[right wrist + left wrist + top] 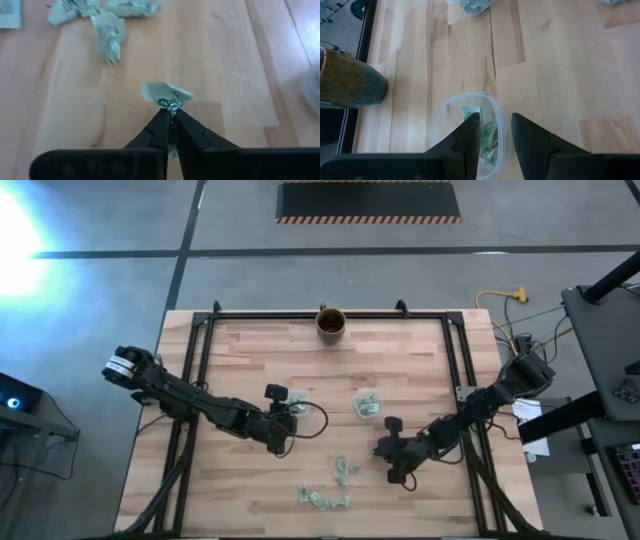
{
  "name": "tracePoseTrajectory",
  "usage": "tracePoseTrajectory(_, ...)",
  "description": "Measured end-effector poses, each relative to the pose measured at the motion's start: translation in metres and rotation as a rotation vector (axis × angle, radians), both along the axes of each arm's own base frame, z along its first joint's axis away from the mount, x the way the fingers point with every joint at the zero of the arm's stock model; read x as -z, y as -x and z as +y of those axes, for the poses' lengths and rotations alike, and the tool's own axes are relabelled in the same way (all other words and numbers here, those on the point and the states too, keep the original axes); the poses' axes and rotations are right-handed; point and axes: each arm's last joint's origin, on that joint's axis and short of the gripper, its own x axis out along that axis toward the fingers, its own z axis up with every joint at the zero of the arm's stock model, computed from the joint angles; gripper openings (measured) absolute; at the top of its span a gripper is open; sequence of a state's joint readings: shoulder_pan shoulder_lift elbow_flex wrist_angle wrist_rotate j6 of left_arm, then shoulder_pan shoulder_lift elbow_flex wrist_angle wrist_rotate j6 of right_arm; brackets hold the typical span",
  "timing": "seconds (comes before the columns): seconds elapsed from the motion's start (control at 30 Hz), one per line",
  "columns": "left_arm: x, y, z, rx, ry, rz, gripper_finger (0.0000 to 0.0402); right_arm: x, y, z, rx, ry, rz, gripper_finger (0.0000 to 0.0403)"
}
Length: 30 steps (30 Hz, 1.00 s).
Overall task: Pick and place Stevia / Truvia into bins
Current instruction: Put the white stevia packet into the right transparent container
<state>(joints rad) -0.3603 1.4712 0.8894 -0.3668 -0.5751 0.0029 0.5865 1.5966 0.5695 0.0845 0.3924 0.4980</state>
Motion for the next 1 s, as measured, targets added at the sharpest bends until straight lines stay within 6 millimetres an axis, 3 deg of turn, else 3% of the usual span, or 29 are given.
tracePoseTrajectory(0.2,0.000,0.000,0.000,0.000,-0.001,0.001,0.0095,-0.012,-0.007,0.003,-0.070,0.046,-0.035,0.0014)
tracePoseTrajectory(0.37,0.000,0.000,0.000,0.000,-0.001,0.001,0.0095,-0.035,-0.013,-0.003,-0.065,0.158,-0.065,0.0013)
tracePoseTrajectory(0.57,0.001,0.000,0.000,0.000,-0.001,0.002,0.0095,-0.071,-0.014,-0.024,0.044,0.372,-0.098,0.0013)
tracePoseTrajectory(0.7,0.001,0.001,0.000,0.000,-0.002,0.004,0.0095,-0.086,-0.012,-0.044,0.111,0.420,-0.117,0.0013)
tracePoseTrajectory(1.0,0.002,0.001,0.000,0.000,-0.003,0.007,0.0095,-0.084,-0.016,-0.079,0.226,0.436,-0.076,0.0013)
